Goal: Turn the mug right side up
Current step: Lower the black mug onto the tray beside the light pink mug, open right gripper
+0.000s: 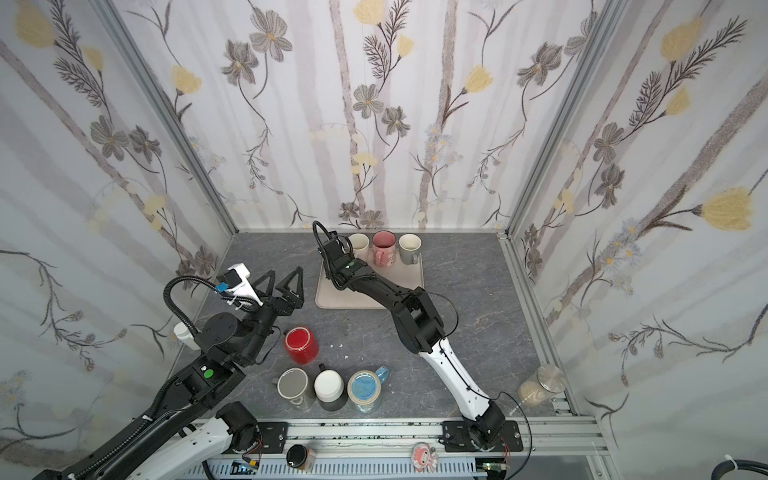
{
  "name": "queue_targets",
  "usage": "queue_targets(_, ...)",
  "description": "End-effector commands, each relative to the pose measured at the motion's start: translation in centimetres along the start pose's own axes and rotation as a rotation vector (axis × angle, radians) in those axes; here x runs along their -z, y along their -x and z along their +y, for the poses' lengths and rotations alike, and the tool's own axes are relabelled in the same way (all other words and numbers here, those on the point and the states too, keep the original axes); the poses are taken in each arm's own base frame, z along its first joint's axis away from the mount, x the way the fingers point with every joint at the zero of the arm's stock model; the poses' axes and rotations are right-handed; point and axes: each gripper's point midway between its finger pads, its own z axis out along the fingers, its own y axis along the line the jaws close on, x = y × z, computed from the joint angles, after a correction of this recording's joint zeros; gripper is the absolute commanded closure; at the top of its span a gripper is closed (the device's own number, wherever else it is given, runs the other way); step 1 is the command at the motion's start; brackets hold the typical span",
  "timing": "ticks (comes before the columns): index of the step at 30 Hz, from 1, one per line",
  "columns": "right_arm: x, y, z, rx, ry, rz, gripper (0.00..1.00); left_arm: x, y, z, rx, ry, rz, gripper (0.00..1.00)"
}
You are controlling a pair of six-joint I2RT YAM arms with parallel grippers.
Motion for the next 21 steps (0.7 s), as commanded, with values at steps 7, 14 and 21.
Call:
queue_targets(7,3.8,6.8,0.7,0.010,0.062,-0.162,0.48,-0.2,0.4,-0.3,0.002,-0.006,-0.016,0.00)
queue_targets(14,7.6,8.6,2.0,-0.048,0.252,-0.172,0.66,0.2,1.1,-0.2,0.005,-0.003,-0.039,0.00)
queue_targets(21,7.5,3.3,5.3,-0.084,0.539,0.050,0.84,0.0,0.8,0.0,0.004,0.003,-0.031,0.00)
